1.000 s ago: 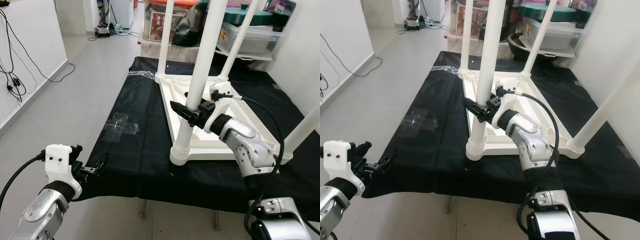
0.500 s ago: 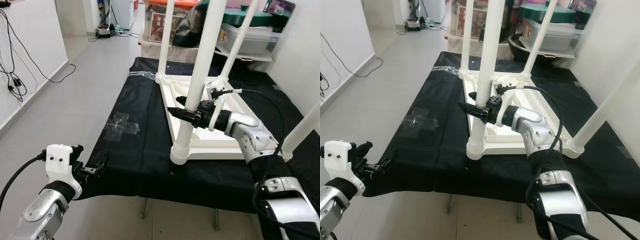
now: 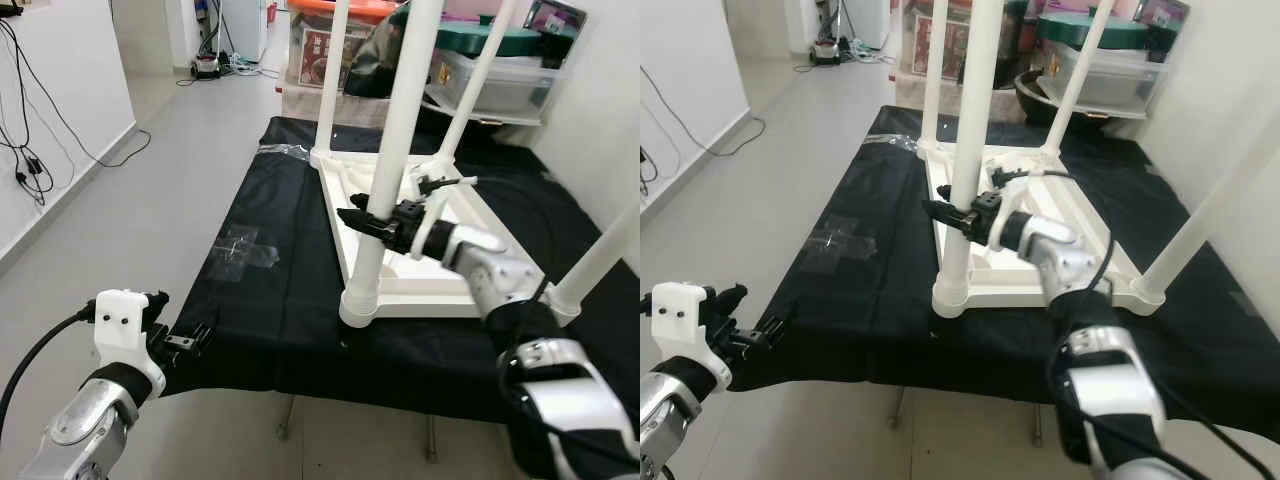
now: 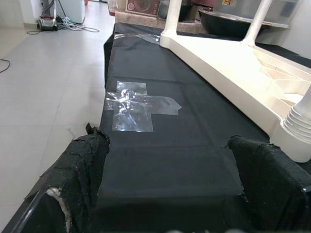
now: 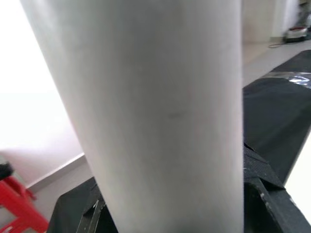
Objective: Building children table
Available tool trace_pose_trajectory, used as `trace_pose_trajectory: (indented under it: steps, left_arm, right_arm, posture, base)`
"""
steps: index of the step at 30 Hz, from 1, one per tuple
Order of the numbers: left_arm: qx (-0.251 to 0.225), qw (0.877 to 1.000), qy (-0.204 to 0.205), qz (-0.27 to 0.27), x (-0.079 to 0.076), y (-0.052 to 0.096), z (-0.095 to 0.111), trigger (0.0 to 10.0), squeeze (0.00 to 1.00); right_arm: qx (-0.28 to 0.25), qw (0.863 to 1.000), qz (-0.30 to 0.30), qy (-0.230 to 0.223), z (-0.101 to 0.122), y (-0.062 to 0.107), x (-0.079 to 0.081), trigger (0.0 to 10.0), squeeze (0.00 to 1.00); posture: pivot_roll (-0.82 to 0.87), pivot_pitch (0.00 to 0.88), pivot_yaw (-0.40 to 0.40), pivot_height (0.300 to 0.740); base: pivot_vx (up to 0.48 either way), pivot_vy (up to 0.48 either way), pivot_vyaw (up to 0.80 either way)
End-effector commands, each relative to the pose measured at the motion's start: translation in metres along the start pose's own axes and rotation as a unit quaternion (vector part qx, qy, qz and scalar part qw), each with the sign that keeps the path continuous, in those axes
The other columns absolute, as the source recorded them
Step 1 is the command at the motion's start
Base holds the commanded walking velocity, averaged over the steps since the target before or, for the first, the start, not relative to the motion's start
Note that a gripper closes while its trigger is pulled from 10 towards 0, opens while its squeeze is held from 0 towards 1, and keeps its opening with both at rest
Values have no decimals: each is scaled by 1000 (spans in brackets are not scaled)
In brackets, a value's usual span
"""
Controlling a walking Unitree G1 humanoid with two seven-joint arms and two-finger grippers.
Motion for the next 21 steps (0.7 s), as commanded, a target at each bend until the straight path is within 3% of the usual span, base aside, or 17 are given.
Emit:
trace_pose_trajectory:
  steps: [1,2,3,4,6,7,8,10,14,18,20,21]
  left_arm:
    - [3,1000,-7,-4,-1,2,1,10000,0]
    - [2,1000,-6,0,-1,3,1,10000,0]
    - [2,1000,-6,0,-1,3,1,10000,0]
    - [2,1000,-5,3,0,5,2,10000,0]
    - [2,1000,-5,3,0,5,2,10000,0]
    - [1,1000,-4,7,0,6,2,10000,0]
    - [1,1000,-4,7,0,6,2,10000,0]
    - [-4,1000,3,13,0,6,4,10000,0]
    - [-6,1000,5,14,0,5,4,10000,0]
    - [-9,1000,6,17,1,3,6,10000,0]
    - [-9,1000,6,17,1,2,6,10000,0]
    - [-9,1000,7,17,0,2,5,10000,0]
  right_arm:
    - [31,995,-90,-12,-22,7,-12,0,0]
    - [48,977,-207,-21,-38,15,-18,0,0]
    - [48,977,-207,-21,-38,15,-18,0,0]
    - [59,949,-309,-18,-47,28,-23,0,0]
    - [59,949,-309,-18,-47,28,-23,0,0]
    - [66,923,-378,-31,-56,40,-20,0,0]
    - [66,923,-378,-31,-56,40,-20,0,0]
    - [51,899,-432,-41,-58,48,-4,0,0]
    - [33,888,-457,-31,-51,48,-5,0,0]
    - [31,885,-464,-30,-49,45,-8,0,0]
    - [37,887,-459,-31,-49,41,-7,0,0]
    - [47,895,-442,-34,-49,34,-2,275,0]
  posture:
    - [116,0,-118,740]
    - [120,0,-118,740]
    - [120,0,-118,740]
    - [122,0,-119,740]
    - [122,0,-119,740]
    - [121,0,-112,740]
    - [121,0,-112,740]
    - [122,0,-105,740]
    - [120,0,-105,740]
    - [121,0,-113,740]
    - [121,0,-113,740]
    - [124,0,-115,740]
  base:
    - [0,0,0]
    - [0,0,0]
    - [0,0,0]
    - [0,0,0]
    - [0,0,0]
    - [0,0,0]
    - [0,0,0]
    - [0,0,0]
    - [0,0,0]
    - [0,0,0]
    - [0,0,0]
    - [0,0,0]
Point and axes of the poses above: a point about 5 cm out from each wrist's last joint towards the gripper, its own y axis pointing back from the gripper into the wrist, its own z axis along the axis of the wrist's last joint, x = y × z, the point moved 3 cm from there along -y, pointing out of the wrist towards the gripper, and after that the axes turned 2 degrees about -y, right-handed, at the moved point
